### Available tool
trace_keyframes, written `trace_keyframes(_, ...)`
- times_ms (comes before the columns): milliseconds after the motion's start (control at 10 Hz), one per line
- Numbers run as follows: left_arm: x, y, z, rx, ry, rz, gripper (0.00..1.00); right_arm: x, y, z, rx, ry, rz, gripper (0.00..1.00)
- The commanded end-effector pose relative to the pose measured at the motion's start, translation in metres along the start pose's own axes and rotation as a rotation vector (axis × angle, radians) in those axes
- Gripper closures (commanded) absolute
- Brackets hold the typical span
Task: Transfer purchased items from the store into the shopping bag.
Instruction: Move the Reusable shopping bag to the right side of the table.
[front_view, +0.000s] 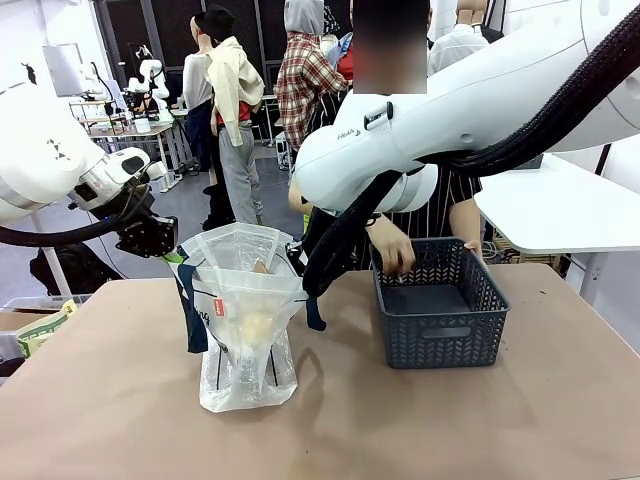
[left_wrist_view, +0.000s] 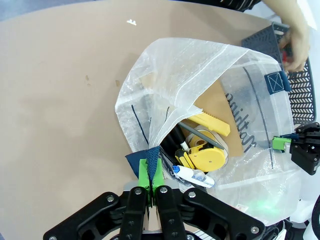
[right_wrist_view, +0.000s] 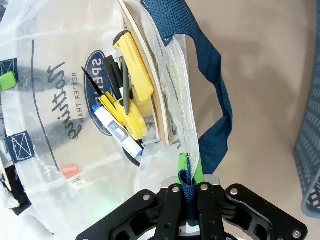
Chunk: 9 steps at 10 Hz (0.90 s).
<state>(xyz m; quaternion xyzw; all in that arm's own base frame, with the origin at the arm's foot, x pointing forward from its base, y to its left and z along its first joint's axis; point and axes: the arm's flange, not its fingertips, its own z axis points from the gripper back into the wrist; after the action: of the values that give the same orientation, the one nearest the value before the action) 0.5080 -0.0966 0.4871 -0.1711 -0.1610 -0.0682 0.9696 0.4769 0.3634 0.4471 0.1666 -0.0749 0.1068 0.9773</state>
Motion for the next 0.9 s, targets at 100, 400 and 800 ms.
trace_keyframes(100, -0.0011, 0.0003, 0.0028, 0.004, -0.007, 0.000, 1.00, -0.0010, -0.0036, 0.0006, 0.024, 0.010, 0.012, 1.00)
trace_keyframes(400, -0.0011, 0.0003, 0.0028, 0.004, -0.007, 0.000, 1.00, -0.0010, -0.0036, 0.0006, 0.024, 0.010, 0.012, 1.00)
trace_keyframes(800, -0.0011, 0.0003, 0.0028, 0.004, -0.007, 0.000, 1.00, -0.0010, -0.0036, 0.0006, 0.024, 0.010, 0.012, 1.00)
